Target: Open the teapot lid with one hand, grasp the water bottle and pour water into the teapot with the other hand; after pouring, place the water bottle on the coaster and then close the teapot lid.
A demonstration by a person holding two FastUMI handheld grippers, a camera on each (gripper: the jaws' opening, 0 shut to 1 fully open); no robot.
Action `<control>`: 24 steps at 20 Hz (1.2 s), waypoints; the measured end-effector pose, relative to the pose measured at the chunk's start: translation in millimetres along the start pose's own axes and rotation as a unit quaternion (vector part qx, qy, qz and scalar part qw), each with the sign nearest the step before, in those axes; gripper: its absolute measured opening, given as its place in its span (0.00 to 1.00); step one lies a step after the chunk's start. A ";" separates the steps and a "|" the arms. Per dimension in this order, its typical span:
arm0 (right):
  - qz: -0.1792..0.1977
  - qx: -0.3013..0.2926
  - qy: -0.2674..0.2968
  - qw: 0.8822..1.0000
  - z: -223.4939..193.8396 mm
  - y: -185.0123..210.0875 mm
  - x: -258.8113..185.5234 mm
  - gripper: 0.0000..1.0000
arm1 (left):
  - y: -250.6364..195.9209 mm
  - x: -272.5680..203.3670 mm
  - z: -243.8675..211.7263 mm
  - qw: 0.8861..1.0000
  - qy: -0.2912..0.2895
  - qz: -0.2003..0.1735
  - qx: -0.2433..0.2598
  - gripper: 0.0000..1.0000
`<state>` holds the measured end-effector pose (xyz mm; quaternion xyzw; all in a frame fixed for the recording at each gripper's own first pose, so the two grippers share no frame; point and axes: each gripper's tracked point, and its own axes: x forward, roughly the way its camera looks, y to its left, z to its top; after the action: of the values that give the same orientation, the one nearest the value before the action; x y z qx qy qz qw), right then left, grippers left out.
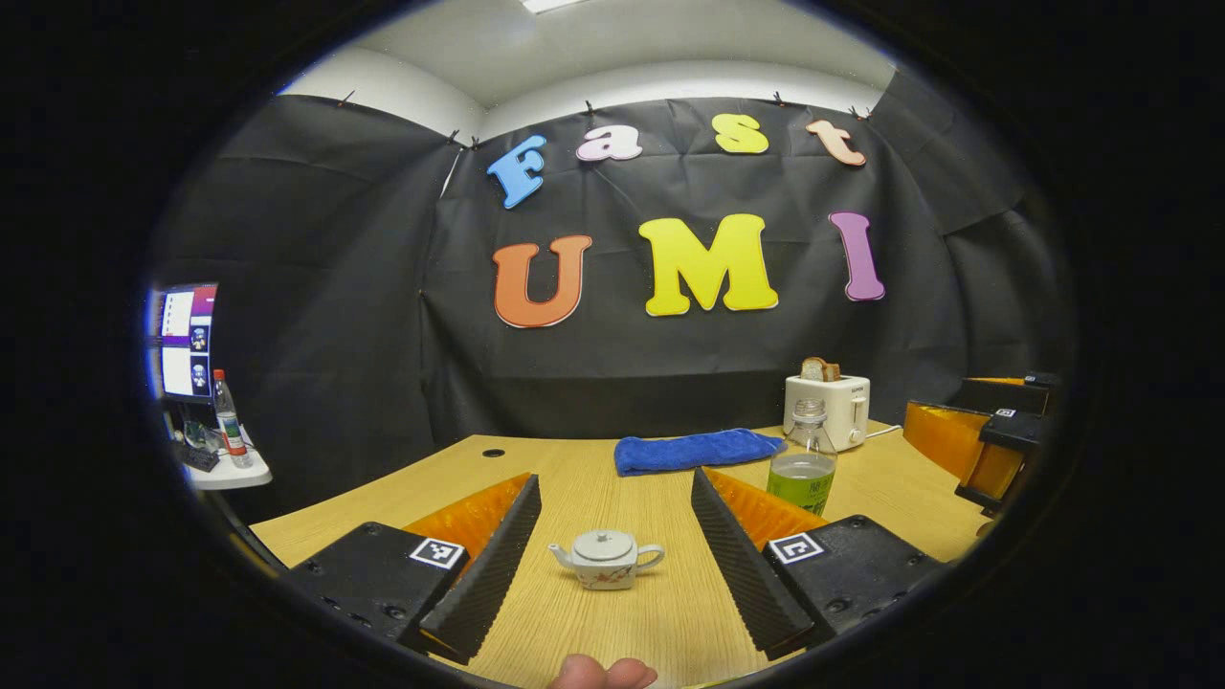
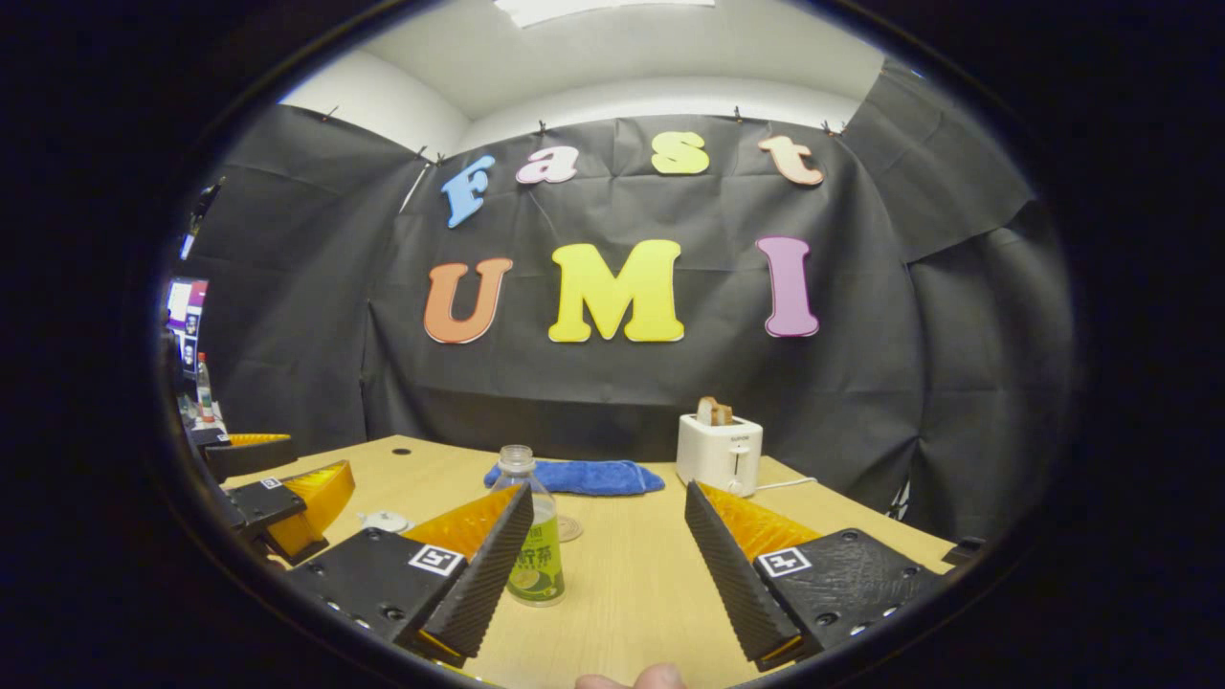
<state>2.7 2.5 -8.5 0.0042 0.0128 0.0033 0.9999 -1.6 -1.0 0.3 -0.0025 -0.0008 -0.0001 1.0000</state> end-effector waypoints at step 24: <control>-0.015 0.002 0.037 0.999 -42.5 -27.7 8.9 0.95 | 3.4 49.9 -70.8 0.995 0.095 -0.007 -0.006 0.95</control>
<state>10.7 -24.8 -51.4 0.0059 0.0500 -0.0113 0.9987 48.4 2.0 -70.5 -0.0085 0.0943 -0.0077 0.9955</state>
